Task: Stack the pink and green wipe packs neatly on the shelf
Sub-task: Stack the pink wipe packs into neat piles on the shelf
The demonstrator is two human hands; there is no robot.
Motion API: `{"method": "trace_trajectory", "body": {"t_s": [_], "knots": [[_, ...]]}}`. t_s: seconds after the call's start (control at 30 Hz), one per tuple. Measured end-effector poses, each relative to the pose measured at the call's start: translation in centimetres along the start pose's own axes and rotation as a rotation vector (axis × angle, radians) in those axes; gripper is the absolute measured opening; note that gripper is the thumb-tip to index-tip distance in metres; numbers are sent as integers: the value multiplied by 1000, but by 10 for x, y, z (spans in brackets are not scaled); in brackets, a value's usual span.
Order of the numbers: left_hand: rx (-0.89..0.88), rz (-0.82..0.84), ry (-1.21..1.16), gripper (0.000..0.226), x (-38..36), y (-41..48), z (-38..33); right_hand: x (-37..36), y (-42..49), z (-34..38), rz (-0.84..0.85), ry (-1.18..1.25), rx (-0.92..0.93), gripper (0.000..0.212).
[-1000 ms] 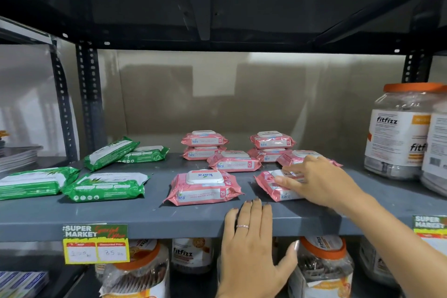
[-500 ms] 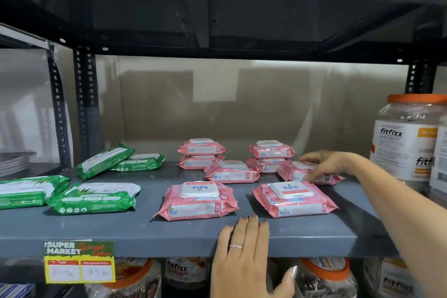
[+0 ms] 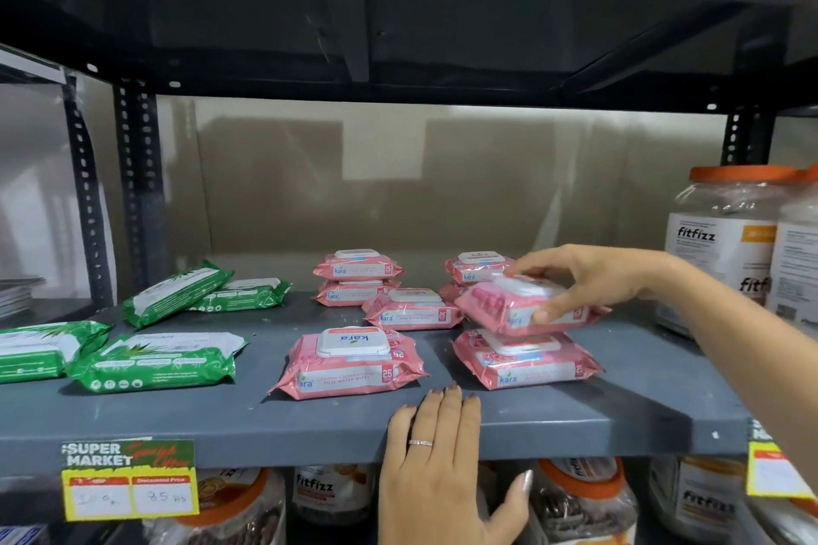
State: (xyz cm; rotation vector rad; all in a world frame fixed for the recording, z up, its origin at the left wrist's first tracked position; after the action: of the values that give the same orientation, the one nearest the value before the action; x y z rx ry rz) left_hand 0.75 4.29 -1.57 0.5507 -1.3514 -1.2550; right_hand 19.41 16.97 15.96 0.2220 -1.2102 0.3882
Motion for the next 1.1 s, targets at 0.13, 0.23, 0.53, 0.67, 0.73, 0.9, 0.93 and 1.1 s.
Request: {"method": "trace_trajectory", "body": {"t_s": [0.13,0.23,0.53,0.67,0.73,0.9,0.93,1.1], "knots": [[5,26,-32,68,-1,-3,0,-19,-5,8,0,-85,-13,90],[11,60,-53,69,-1,-3,0,-7,-15,10,-2,18,29,78],[12,83,-80,69,0,-4,0,-12,-12,28,-191,-159,9,39],[12,103,-87,69,0,-5,0,-8,-11,36,-207,-166,-18,35],[21,106,-91,69,0,-5,0,-7,-13,29,-47,-2,-69,27],[17,94,-103,68,-2,-6,0,-12,-15,24,30,163,-86,27],[21,97,-105,68,-2,-6,0,-12,-14,26,-26,136,-87,29],[33,120,-109,68,-2,-6,0,-9,-12,28,-1,85,-127,41]]}}
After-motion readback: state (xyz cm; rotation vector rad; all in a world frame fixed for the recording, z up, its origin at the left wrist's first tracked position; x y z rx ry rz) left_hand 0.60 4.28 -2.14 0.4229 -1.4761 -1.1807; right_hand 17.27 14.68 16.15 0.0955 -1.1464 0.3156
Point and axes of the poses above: each hand's wrist, its own y-axis towards the middle knuckle, its own x-axis out of the back of the hand, z = x × y, the point moved 3 cm from there along y, towards the middle knuckle, and after that the axes turned 11 degrees about -x, right-handed, at the moved point
